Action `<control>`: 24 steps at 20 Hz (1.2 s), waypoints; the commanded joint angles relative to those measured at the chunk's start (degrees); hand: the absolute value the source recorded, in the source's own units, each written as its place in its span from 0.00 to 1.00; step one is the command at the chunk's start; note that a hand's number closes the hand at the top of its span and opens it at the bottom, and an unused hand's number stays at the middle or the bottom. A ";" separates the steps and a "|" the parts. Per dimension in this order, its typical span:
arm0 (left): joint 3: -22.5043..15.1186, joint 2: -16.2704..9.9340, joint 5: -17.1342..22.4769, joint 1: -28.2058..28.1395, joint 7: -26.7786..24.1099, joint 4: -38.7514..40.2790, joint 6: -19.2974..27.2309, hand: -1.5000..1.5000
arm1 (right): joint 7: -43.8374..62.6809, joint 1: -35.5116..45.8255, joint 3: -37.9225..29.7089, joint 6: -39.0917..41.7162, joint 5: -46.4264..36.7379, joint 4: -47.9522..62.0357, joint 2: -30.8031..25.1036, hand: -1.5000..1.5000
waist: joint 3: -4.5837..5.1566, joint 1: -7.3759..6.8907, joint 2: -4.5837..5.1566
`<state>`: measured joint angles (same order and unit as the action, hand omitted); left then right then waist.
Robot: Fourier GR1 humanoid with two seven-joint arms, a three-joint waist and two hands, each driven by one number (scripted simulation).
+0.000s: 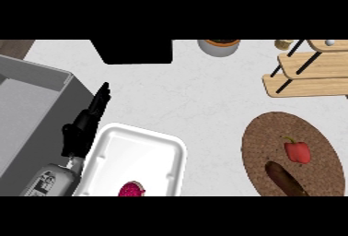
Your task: Pick the bell pepper from the placemat and place it in the tiered shelf
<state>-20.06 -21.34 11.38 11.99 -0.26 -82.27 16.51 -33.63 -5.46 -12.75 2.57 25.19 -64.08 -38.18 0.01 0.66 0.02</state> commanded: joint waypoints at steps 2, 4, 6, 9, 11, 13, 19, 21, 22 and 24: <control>0.36 1.46 -1.82 0.52 -0.55 1.67 0.01 0.50 | 7.97 -4.10 0.79 1.32 -2.97 -8.32 -6.89 0.00 | 0.09 0.03 -0.11; 0.30 1.31 -1.73 0.73 0.88 0.48 -0.31 0.50 | 13.61 -4.38 2.96 -1.05 -5.40 -13.28 -8.40 0.00 | 0.12 -0.09 -0.14; 1.90 -0.05 -0.37 -0.22 -1.05 0.85 -2.42 0.50 | 17.77 -5.94 3.70 -1.70 -7.51 -17.42 -11.42 0.00 | 0.17 -0.06 -0.16; 0.98 0.52 -1.77 -1.16 -0.61 -0.95 -0.73 0.50 | 24.02 -9.19 5.68 0.40 -10.50 -23.43 -17.02 0.00 | 0.22 0.08 -0.38; 1.50 0.81 -1.25 0.40 1.63 -0.96 -1.02 0.50 | 25.21 -9.71 7.49 -1.24 -15.73 -23.40 -18.40 0.00 | 0.11 -0.22 -0.20; 1.81 0.80 -1.81 -0.21 0.65 0.00 -0.98 0.50 | 32.07 -11.99 9.42 -4.73 -18.57 -30.92 -18.37 0.00 | 0.19 0.23 -0.29; 3.49 2.65 -2.65 -0.23 -0.39 1.07 -2.97 0.50 | 43.85 -14.94 9.29 -6.08 -23.98 -42.82 -15.64 0.00 | 0.05 -0.09 -0.14; 5.16 2.45 -2.49 -0.15 -2.34 4.09 -4.37 0.50 | 46.15 -19.59 6.08 -4.69 -22.99 -49.32 -15.76 0.00 | 0.07 0.49 -0.19; 4.10 3.62 -3.87 0.51 -0.09 2.29 -3.22 0.50 | 46.86 -19.07 8.84 -7.22 -26.55 -50.03 -11.95 0.00 | 0.03 0.15 -0.16; 5.84 3.06 -3.93 -1.17 0.08 0.05 -4.87 0.50 | 46.17 -15.06 7.41 -3.58 -28.20 -45.22 -10.58 0.00 | 0.01 -0.44 -0.08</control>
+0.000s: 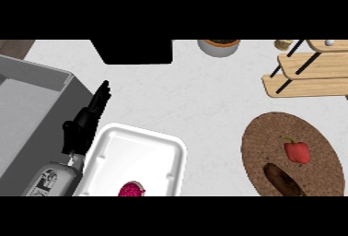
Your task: Pick the bell pepper from the placemat and place it in the tiered shelf
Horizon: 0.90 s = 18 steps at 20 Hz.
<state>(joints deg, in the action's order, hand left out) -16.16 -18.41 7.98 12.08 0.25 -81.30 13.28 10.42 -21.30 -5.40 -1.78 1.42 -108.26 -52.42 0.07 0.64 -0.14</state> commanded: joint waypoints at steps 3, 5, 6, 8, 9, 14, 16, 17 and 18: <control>0.00 3.36 -3.86 -1.27 -1.39 0.93 -0.73 0.50 | 4.53 1.10 0.42 1.21 -7.44 -4.66 6.70 0.00 | -0.06 -0.35 0.08; 1.21 0.27 -2.60 -3.47 2.87 -6.13 -2.46 0.50 | 7.05 -1.93 0.51 0.03 -10.22 -8.95 8.29 0.00 | -0.06 -0.34 -0.03; 1.38 3.47 -4.07 -0.58 -1.03 0.73 -1.80 0.50 | 9.48 2.17 3.92 -0.13 -13.48 -7.46 9.88 0.00 | -0.05 -0.41 0.12; 1.09 2.70 -4.77 -2.76 4.59 -6.45 -1.56 0.50 | 10.42 3.98 2.22 1.51 -13.78 -6.14 11.34 0.00 | -0.07 -0.65 0.07; 2.61 3.63 -5.07 -1.63 0.89 -1.84 -3.41 0.50 | 7.23 2.40 -1.49 4.30 -12.17 -4.82 12.16 0.00 | -0.07 -0.35 0.09; 5.27 4.61 -5.75 -0.60 0.74 -0.24 -5.36 0.50 | 11.17 2.57 -0.50 6.60 -17.18 -9.40 16.40 0.00 | -0.06 -0.31 0.08; 6.17 4.20 -5.64 -1.35 0.31 -0.60 -7.27 0.50 | 7.31 3.16 0.34 6.38 -18.98 -5.30 19.68 0.00 | -0.07 -0.39 0.09; 5.63 7.15 -7.31 0.02 -0.56 2.97 -4.96 0.50 | 7.85 4.30 1.13 6.20 -21.42 -4.14 20.47 0.00 | -0.07 -0.37 0.13; 5.76 6.08 -6.85 -1.95 0.46 -1.48 -6.14 0.50 | 8.02 8.02 -1.49 8.95 -19.44 0.04 18.87 0.00 | -0.07 -0.61 0.12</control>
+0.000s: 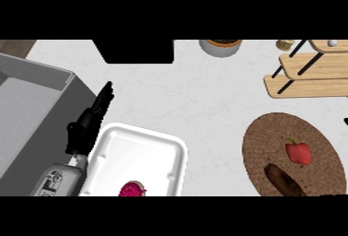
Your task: Pick the bell pepper from the placemat and place it in the tiered shelf
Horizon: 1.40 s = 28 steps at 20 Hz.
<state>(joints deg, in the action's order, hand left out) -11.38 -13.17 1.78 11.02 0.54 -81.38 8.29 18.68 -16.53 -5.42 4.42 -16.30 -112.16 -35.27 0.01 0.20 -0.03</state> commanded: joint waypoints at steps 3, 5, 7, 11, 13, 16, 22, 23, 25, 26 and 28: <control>-0.38 2.57 -2.94 -0.85 4.10 -4.16 -0.38 0.50 | 3.11 1.37 -2.49 4.62 -2.84 -1.66 3.96 0.00 | -0.01 -0.10 -0.03; 0.19 3.60 -4.07 -0.75 3.62 -3.50 0.37 0.50 | -0.78 3.07 -1.15 3.46 -6.26 3.49 6.36 0.00 | -0.02 -0.16 0.00; 2.58 2.62 -3.87 -0.89 0.33 -0.22 -1.81 0.50 | 4.19 4.25 0.58 4.55 -8.38 0.33 8.60 0.00 | 0.00 -0.10 0.01; 3.92 2.48 -3.63 -3.28 -4.41 1.70 -4.24 0.50 | 2.94 4.79 0.96 5.21 -11.82 2.58 10.32 0.00 | 0.01 -0.10 0.02; 5.58 2.33 -3.16 0.79 1.63 -1.20 -4.32 0.50 | -0.79 9.40 -2.65 6.70 -10.72 9.80 8.68 0.00 | -0.01 -0.23 0.05; 3.23 5.87 -7.03 -0.23 -1.27 0.79 -2.40 0.50 | 1.33 8.67 -1.65 7.92 -13.12 7.49 11.16 0.00 | 0.00 -0.05 0.03; 4.26 6.13 -7.52 -1.82 2.74 -4.01 -3.42 0.50 | -4.12 7.75 -3.82 8.52 -15.82 11.75 12.05 0.00 | -0.02 -0.10 0.00; 6.46 5.86 -6.61 1.55 2.46 -0.58 -4.55 0.50 | -1.79 7.41 -2.72 7.78 -18.10 8.50 13.54 0.00 | -0.01 0.01 0.01; 6.74 5.65 -5.88 -1.50 2.04 -2.35 -6.29 0.50 | -3.19 8.44 -3.44 7.40 -19.50 11.94 14.30 0.00 | -0.01 -0.12 0.00; 5.76 5.08 -6.33 -4.86 1.12 -5.06 -7.29 0.50 | -4.34 7.39 -4.38 8.82 -18.72 11.22 13.58 0.00 | -0.01 -0.15 -0.02; 5.89 6.79 -8.22 -0.76 0.67 -0.73 -5.15 0.50 | -4.56 10.57 -0.94 3.96 -23.19 16.41 17.12 0.00 | -0.01 -0.16 0.04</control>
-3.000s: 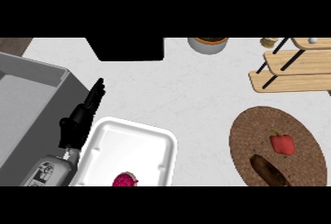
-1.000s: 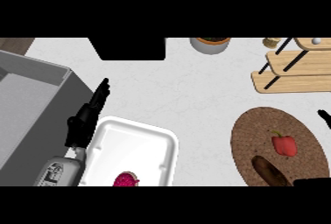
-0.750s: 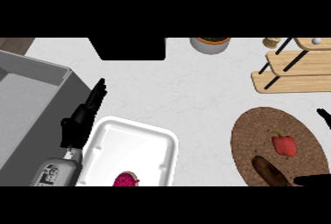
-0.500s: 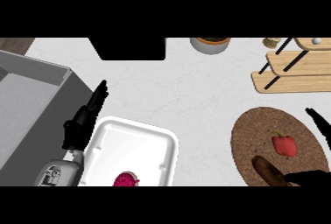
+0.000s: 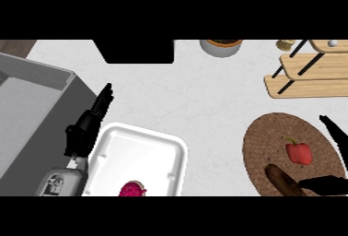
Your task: Pick the bell pepper from the placemat and place it in the tiered shelf
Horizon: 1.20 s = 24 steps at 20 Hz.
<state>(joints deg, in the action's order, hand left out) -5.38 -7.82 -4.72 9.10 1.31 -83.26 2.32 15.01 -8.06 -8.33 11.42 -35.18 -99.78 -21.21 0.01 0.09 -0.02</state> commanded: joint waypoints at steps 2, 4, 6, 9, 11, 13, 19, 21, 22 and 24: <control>2.68 0.20 -0.90 1.67 -3.45 5.06 -1.47 0.50 | 1.04 3.13 -1.15 2.66 -1.89 1.80 0.87 0.00 | 0.00 0.03 0.02; 2.15 0.90 -0.13 0.80 0.38 1.23 -2.07 0.50 | -2.32 2.72 -0.01 -0.60 -4.25 6.22 2.80 0.00 | -0.01 -0.04 0.02; 1.45 1.29 -2.02 -1.31 1.15 -2.36 -0.42 0.50 | -5.29 0.71 -4.09 0.90 -1.59 4.82 0.63 0.00 | -0.01 0.00 -0.01; 3.81 0.32 -0.13 0.72 1.14 -0.52 -2.87 0.50 | -3.54 1.39 0.46 -1.49 -5.76 5.43 5.07 0.00 | -0.01 -0.02 0.01; 4.05 1.52 -1.82 3.88 -5.29 7.47 -1.82 0.50 | -5.80 7.53 -1.78 -0.73 -5.01 13.91 2.39 0.00 | -0.01 -0.04 0.09; 1.85 2.98 -3.17 0.00 0.13 -0.32 -0.65 0.50 | -5.62 5.29 -1.24 -0.96 -5.60 11.73 4.36 0.00 | -0.01 -0.07 0.01; 4.35 0.66 -1.43 -0.85 -0.35 -1.11 -3.51 0.50 | -10.56 6.27 -0.66 -4.56 -8.73 19.98 4.82 0.00 | -0.03 -0.31 0.05; 3.39 1.95 -2.38 1.39 1.92 -1.05 -2.87 0.50 | -10.00 2.70 1.31 -2.66 -9.76 14.68 5.11 1.00 | -0.02 -0.06 0.00; 2.49 2.06 -3.33 -0.48 0.00 -0.66 -2.83 0.50 | -10.57 3.43 0.81 -1.22 -10.26 15.76 2.86 1.00 | -0.01 -0.12 0.01; 3.69 3.37 -2.92 1.47 -4.11 4.26 -2.15 0.50 | -9.83 1.84 3.01 -3.26 -12.68 11.54 4.95 1.00 | 0.01 0.11 0.03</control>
<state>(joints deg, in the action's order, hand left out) -1.92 -5.50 -7.29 10.08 0.40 -81.98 -0.21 6.05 -4.72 -8.10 9.89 -44.48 -87.59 -17.51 0.58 0.18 -0.29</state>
